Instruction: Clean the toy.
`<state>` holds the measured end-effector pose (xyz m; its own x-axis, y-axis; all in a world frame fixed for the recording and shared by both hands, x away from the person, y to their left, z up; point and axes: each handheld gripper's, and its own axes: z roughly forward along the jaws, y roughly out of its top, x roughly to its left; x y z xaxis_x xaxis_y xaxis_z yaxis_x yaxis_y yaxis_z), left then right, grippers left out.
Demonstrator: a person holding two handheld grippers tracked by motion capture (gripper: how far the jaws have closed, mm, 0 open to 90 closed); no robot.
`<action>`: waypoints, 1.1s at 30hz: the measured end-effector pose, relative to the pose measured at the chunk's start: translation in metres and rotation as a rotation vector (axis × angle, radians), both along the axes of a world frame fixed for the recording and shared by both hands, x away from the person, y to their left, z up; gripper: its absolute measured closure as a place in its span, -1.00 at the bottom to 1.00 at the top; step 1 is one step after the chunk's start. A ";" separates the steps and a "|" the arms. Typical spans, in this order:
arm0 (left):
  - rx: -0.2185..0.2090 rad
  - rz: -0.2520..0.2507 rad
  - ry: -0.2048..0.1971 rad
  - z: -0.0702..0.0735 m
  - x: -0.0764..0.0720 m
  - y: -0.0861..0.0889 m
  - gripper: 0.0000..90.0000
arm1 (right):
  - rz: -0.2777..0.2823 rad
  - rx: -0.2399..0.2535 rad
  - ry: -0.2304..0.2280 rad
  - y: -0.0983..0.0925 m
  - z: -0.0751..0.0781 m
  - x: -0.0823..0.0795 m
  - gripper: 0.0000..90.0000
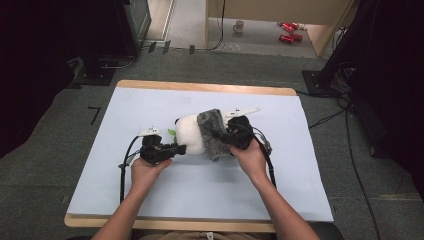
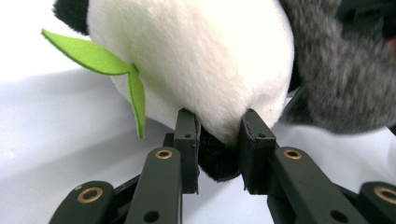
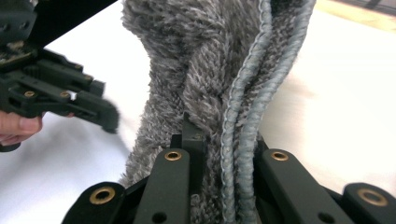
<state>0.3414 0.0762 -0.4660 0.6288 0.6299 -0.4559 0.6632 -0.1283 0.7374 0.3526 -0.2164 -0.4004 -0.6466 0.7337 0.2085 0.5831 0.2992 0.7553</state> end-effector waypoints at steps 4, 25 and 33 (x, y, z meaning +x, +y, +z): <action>0.005 -0.004 0.005 0.001 0.004 0.002 0.61 | -0.039 0.035 0.010 -0.017 0.006 0.002 0.77; 0.007 -0.014 0.034 0.000 0.016 0.002 0.60 | -0.237 0.096 0.061 -0.091 -0.001 0.004 0.77; 0.000 -0.012 0.035 0.000 0.015 0.000 0.59 | -0.108 0.168 0.025 -0.062 0.024 -0.005 0.77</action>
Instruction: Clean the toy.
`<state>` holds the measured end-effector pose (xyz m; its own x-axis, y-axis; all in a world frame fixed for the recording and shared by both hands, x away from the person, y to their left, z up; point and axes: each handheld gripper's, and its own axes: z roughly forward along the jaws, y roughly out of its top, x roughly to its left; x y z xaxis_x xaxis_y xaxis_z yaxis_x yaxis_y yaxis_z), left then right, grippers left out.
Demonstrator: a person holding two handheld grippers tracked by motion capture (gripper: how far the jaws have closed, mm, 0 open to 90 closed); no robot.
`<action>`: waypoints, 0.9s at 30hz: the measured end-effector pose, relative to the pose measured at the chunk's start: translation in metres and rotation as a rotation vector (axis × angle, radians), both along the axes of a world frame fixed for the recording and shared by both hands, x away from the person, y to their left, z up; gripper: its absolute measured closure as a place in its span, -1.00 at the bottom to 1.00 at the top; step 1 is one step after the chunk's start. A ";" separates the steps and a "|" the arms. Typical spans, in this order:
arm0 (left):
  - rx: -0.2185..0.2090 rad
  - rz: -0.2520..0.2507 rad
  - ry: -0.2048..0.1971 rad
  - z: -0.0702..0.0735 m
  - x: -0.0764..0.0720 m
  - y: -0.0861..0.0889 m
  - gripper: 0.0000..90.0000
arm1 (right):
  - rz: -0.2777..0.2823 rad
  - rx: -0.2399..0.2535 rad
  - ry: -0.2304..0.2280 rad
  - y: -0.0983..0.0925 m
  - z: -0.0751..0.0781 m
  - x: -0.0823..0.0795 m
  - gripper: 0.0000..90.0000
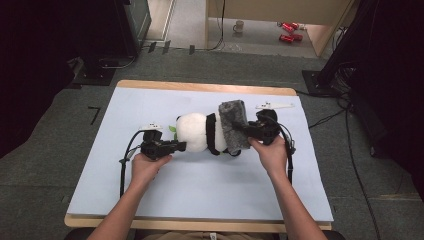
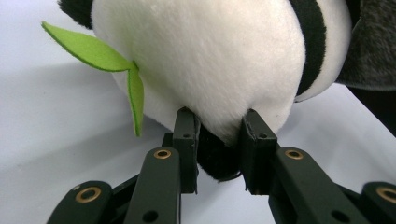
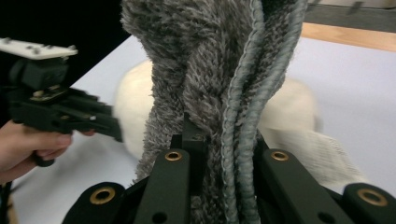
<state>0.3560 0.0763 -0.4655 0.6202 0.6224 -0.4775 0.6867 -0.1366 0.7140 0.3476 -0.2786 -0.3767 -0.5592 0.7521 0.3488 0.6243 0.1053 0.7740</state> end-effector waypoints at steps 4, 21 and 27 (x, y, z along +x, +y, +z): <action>-0.007 -0.001 0.004 0.001 -0.002 0.000 0.58 | 0.060 -0.007 0.004 0.025 -0.001 -0.001 0.77; 0.033 0.010 -0.081 0.012 -0.031 -0.013 0.61 | 0.278 -0.034 0.031 0.111 -0.023 -0.002 0.77; 0.047 -0.018 -0.050 0.006 -0.026 -0.016 0.63 | 0.271 -0.155 -0.017 0.110 -0.030 -0.001 0.77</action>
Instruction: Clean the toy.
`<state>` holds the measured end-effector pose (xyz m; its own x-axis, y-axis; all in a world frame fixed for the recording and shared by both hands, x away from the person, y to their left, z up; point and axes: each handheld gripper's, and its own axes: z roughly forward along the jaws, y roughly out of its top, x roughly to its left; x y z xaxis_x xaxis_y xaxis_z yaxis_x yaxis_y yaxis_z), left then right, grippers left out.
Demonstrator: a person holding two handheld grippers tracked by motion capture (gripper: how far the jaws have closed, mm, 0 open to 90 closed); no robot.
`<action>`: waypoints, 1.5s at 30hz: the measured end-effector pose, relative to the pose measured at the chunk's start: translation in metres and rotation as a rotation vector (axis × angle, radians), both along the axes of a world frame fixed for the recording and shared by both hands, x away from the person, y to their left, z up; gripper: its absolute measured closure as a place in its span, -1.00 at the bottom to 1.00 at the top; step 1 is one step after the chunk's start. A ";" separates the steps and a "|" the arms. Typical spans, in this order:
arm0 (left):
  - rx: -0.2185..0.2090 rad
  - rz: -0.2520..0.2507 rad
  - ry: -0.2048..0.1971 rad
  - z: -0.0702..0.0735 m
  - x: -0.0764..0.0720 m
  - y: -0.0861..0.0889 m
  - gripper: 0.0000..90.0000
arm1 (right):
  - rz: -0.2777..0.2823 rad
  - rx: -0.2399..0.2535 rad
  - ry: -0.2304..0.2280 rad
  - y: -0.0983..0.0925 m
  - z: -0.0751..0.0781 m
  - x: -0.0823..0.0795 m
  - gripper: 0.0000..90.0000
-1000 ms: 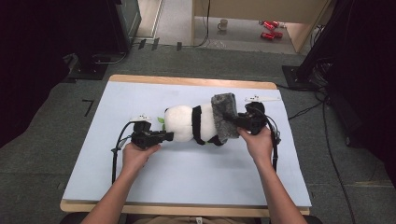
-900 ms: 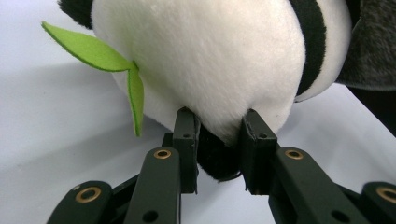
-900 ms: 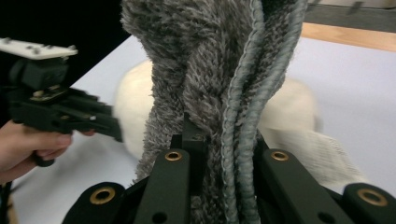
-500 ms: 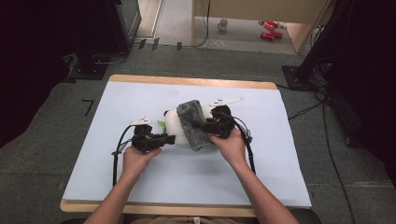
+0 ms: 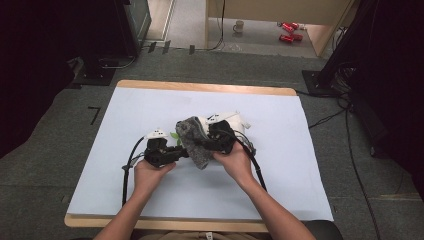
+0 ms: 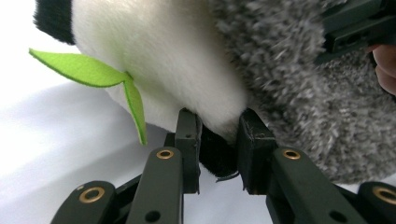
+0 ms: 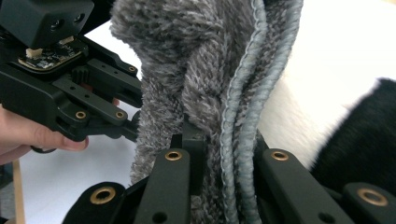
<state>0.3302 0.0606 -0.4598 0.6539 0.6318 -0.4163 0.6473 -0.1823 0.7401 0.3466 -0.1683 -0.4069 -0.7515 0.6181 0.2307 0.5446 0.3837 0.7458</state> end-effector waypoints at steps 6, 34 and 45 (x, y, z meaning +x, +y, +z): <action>-0.001 0.008 0.033 0.000 0.007 0.008 0.65 | -0.086 -0.042 -0.010 -0.026 0.003 0.003 0.77; 0.029 -0.027 0.096 0.009 0.044 0.022 0.68 | -0.441 0.036 0.111 -0.149 -0.013 -0.001 0.78; 0.043 -0.039 0.048 0.006 0.040 0.021 0.66 | -0.464 0.156 0.071 -0.164 0.005 0.009 0.77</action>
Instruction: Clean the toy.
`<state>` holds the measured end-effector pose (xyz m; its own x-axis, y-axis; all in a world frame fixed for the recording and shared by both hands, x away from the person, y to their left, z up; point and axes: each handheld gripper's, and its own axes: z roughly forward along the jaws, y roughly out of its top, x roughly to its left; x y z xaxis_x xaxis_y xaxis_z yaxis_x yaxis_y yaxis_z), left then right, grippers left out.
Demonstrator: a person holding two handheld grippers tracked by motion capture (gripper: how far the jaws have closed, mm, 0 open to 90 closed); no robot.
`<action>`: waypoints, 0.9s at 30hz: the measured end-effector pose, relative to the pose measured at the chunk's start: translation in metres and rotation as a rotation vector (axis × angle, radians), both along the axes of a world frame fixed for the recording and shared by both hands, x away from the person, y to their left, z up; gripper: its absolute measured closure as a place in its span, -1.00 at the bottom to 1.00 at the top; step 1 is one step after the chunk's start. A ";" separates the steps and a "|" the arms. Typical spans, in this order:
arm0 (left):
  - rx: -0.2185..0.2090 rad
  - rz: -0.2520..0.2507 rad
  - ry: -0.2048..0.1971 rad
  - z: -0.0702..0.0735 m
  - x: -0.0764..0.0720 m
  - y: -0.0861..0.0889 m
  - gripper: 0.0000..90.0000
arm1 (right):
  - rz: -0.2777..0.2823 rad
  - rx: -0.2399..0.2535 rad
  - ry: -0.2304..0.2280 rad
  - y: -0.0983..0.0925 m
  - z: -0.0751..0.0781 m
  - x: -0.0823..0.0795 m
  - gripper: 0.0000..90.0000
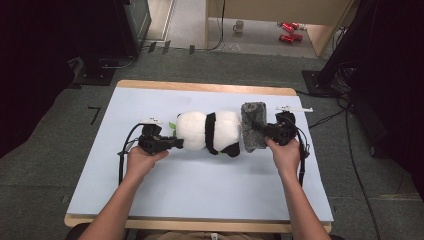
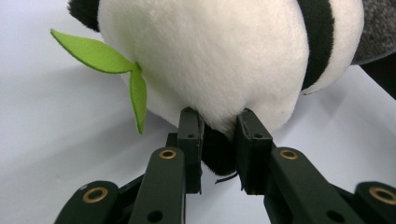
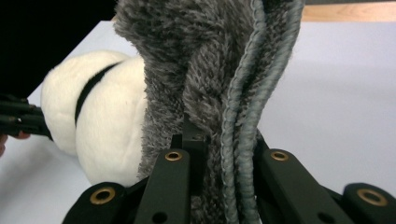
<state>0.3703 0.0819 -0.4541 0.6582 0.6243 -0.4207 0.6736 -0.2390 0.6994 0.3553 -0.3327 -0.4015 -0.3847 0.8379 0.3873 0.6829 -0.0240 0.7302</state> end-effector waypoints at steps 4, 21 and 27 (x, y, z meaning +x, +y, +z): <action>-0.028 0.002 -0.006 -0.005 0.001 0.002 0.65 | 0.010 0.011 -0.019 0.004 0.004 0.008 0.76; -0.008 0.010 -0.035 -0.015 -0.009 0.005 0.61 | 0.010 -0.070 0.030 0.037 -0.029 0.030 0.76; 0.002 0.019 -0.017 -0.015 -0.006 0.005 0.61 | 0.003 -0.105 0.118 0.041 -0.048 0.027 0.77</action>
<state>0.3647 0.0869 -0.4689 0.6533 0.6375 -0.4084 0.6660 -0.2274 0.7104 0.3821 -0.2921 -0.4493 -0.3442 0.8752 0.3398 0.7638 0.0505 0.6435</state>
